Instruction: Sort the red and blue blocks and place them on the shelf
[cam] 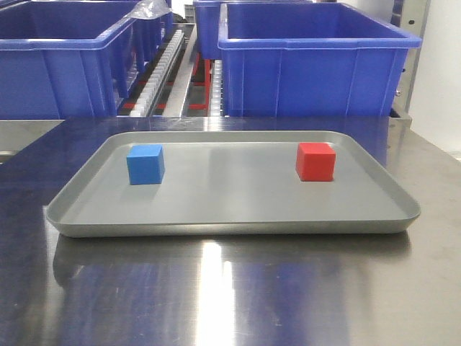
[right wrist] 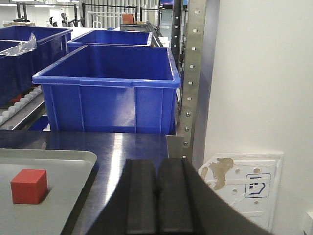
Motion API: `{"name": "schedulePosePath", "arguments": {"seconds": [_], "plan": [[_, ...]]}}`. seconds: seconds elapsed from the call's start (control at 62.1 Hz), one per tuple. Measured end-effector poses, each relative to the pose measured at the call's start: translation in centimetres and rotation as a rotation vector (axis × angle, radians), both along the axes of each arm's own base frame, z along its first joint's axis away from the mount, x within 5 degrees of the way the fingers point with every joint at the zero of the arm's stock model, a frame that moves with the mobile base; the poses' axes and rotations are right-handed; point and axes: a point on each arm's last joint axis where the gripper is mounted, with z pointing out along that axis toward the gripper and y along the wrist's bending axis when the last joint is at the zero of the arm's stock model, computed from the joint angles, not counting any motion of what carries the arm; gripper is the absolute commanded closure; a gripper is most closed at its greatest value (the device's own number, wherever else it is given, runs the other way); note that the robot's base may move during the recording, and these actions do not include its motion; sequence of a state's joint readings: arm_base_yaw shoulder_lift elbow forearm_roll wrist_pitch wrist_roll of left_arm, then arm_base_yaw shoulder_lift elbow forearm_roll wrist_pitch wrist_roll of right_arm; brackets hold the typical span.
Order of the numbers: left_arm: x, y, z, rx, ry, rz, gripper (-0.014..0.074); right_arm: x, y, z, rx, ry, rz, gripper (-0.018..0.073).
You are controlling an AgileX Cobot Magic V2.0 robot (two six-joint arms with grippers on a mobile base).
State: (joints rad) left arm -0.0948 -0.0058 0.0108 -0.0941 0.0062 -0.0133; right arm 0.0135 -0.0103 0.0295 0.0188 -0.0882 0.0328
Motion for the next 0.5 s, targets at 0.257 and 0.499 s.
{"name": "schedulePosePath", "arguments": {"seconds": [0.257,0.499], "plan": [[0.0,0.0,0.0,0.0,0.0,0.0,0.0472,0.0,0.0,0.0,0.0,0.0,0.0,0.0502],[0.0,0.0,0.0,0.0,0.0,0.0,0.0472,0.0,0.0,0.0,0.0,0.0,0.0,0.0502]]}}
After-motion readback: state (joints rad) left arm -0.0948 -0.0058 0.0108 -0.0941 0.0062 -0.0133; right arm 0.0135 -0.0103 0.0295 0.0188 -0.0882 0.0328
